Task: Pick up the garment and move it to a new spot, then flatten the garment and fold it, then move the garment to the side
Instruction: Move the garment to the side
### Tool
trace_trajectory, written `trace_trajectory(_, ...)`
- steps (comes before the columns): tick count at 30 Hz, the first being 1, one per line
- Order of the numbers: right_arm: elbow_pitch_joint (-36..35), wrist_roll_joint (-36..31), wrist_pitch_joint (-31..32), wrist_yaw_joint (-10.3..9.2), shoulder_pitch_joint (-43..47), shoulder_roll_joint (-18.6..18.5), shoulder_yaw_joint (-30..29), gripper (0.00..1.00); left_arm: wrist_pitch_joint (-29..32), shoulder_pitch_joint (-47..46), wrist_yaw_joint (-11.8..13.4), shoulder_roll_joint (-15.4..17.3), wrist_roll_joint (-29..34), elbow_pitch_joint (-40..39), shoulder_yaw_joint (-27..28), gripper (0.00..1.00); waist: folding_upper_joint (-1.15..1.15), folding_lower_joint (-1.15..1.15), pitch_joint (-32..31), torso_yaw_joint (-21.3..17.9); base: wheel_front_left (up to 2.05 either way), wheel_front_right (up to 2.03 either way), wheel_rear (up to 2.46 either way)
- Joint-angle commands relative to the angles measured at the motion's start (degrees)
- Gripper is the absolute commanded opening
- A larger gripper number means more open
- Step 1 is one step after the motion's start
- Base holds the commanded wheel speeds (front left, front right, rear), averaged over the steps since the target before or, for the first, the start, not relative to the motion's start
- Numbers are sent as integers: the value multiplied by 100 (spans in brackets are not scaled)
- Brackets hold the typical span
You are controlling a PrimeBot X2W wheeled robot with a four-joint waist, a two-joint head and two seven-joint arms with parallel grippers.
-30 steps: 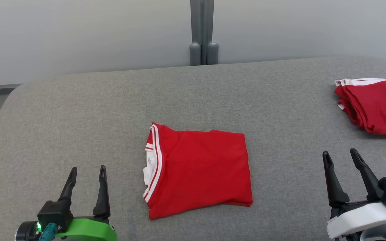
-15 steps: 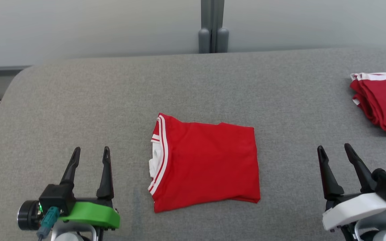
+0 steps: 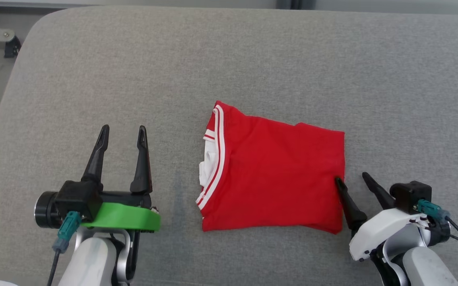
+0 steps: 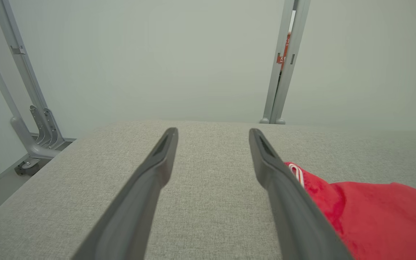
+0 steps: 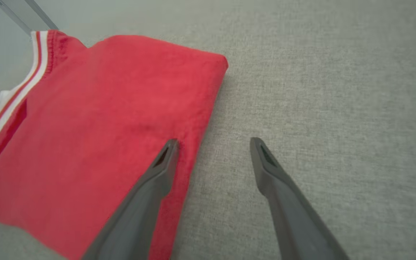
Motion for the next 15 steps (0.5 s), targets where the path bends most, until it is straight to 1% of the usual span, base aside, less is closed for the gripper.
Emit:
trace_trajectory(1, 166, 81, 37, -2, -137, -42, 45, 100, -26, -97, -52, -52, 103, -5, 39, 100, 0, 0, 348, 360, 0, 0, 0)
trace_trajectory(2, 280, 118, 70, -2, -171, -52, 81, 100, -27, -102, -77, -80, 123, -6, 73, 100, 0, 0, 354, 369, 0, 0, 0)
trace_trajectory(3, 394, 155, 88, -2, -233, -69, 118, 97, -27, -88, -103, -112, 147, -16, 121, 100, 0, 0, 369, 369, 0, 0, 0)
trace_trajectory(5, 602, 207, 138, -5, -273, -71, 120, 0, -27, -19, -142, -159, 209, -36, 194, 100, 0, 0, 376, 357, 0, 0, 0)
trace_trajectory(7, 705, 239, 125, -5, -310, -65, 183, 0, -27, 77, -171, -197, 267, -41, 281, 100, 0, 0, 364, 322, 0, 0, 0)
trace_trajectory(10, 640, 269, -33, -6, -368, -100, 260, 0, -27, 159, -208, -255, 344, -50, 392, 100, 0, 0, 329, 200, 0, 0, 0)
trace_trajectory(12, 532, 285, -151, -6, -425, -124, 332, 0, -28, 215, -241, -262, 405, -78, 479, 100, 0, 0, 300, 46, 0, 0, 0)
trace_trajectory(15, 349, 283, -276, -6, -502, -203, 369, 0, -27, 317, -272, -236, 451, -138, 591, 100, 0, 0, 278, -305, 0, 0, 0)
